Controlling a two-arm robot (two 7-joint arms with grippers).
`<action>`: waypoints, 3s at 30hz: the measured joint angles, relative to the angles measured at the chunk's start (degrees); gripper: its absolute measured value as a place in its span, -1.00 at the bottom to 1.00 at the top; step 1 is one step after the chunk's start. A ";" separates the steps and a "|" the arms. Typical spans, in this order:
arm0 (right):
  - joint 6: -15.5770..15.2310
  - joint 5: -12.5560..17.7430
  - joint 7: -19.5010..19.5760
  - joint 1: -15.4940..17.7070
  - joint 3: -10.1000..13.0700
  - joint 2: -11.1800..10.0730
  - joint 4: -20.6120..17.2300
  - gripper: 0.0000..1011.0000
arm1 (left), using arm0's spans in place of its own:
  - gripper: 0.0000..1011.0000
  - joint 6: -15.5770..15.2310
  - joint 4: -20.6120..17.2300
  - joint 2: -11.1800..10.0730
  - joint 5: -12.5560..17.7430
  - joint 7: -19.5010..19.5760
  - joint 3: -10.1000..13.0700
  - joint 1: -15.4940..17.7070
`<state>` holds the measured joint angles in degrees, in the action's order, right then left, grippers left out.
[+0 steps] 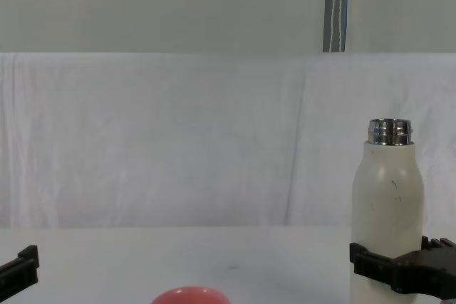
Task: Grasp the thermos with one hand and pour water into the cup lid.
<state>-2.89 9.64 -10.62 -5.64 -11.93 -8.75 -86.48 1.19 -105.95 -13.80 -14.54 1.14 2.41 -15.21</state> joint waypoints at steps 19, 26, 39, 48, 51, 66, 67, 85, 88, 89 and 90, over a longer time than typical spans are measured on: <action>-0.68 0.65 -0.28 0.74 0.60 -0.32 -0.58 0.98 | 0.98 0.00 0.00 0.00 0.00 0.00 0.00 0.00; -1.40 1.39 -1.20 1.25 0.84 -1.22 -0.98 0.98 | 0.98 0.00 0.00 0.00 0.00 0.00 0.00 0.00; -3.46 4.32 -2.59 3.93 2.05 -3.34 -3.14 0.98 | 0.98 0.00 0.00 0.00 0.00 0.00 0.00 0.00; -4.67 6.51 -3.00 6.61 3.04 -5.08 -6.16 0.98 | 0.98 0.00 0.00 0.00 0.00 0.00 0.00 0.00; -4.83 6.91 -2.57 7.29 3.45 -5.33 -6.80 0.98 | 0.98 0.00 0.00 0.00 0.00 0.00 0.00 0.00; -3.06 7.66 1.14 12.05 5.43 -4.72 -11.24 0.98 | 0.98 0.00 0.00 0.00 0.00 0.00 0.00 0.00; -3.06 7.66 1.14 12.05 5.43 -4.72 -11.24 0.98 | 0.98 0.00 0.00 0.00 0.00 0.00 0.00 0.00; 3.37 2.95 4.50 15.54 5.14 -0.99 -13.86 0.98 | 0.98 0.00 0.00 0.00 0.00 0.00 0.00 0.00; 3.53 2.44 4.51 15.89 4.94 -0.55 -14.13 0.98 | 0.98 0.00 0.00 0.00 0.00 0.00 0.00 0.00; 3.57 2.33 4.51 15.99 4.88 -0.44 -14.20 0.98 | 0.98 0.00 0.00 0.00 0.00 0.00 0.00 0.00; 3.60 2.19 4.51 16.10 4.78 -0.31 -14.26 0.98 | 0.98 0.00 0.00 0.00 0.00 0.00 0.00 0.00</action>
<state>0.72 11.83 -6.11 10.47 -7.14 -9.06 -100.74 1.19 -105.95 -13.81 -14.54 1.14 2.41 -15.21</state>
